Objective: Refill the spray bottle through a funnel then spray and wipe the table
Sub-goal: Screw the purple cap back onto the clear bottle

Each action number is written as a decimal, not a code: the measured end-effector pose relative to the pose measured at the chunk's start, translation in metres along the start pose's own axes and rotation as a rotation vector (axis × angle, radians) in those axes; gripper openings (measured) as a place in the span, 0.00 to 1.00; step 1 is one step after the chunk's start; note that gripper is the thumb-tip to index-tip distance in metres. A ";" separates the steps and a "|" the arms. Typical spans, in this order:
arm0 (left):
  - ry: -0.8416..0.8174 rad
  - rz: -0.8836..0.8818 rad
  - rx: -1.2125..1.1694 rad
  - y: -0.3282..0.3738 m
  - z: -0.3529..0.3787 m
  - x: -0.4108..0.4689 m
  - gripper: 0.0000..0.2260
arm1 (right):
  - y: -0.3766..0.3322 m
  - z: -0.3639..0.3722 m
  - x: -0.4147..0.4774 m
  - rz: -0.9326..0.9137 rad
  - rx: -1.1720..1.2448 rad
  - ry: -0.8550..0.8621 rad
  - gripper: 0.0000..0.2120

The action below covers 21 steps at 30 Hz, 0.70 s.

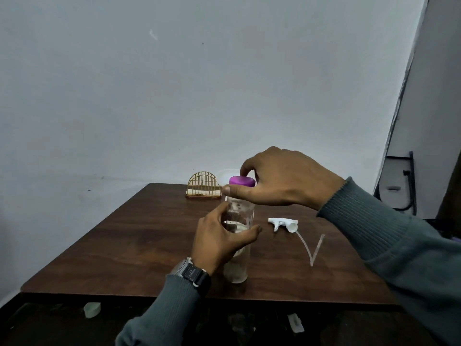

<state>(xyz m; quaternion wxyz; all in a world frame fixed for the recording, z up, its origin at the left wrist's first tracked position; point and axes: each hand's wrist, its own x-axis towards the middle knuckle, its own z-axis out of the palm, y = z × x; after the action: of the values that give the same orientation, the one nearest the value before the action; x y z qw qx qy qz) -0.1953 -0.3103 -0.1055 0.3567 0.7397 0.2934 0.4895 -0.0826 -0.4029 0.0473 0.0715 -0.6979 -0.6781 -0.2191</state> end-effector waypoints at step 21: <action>-0.013 0.051 -0.017 -0.001 -0.004 -0.002 0.18 | -0.016 0.003 0.003 -0.089 0.194 -0.052 0.15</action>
<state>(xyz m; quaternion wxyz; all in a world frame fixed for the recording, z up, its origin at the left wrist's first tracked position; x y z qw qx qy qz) -0.1997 -0.3106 -0.1064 0.3520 0.7471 0.2679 0.4962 -0.0973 -0.3979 0.0433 0.1113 -0.6624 -0.7280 -0.1373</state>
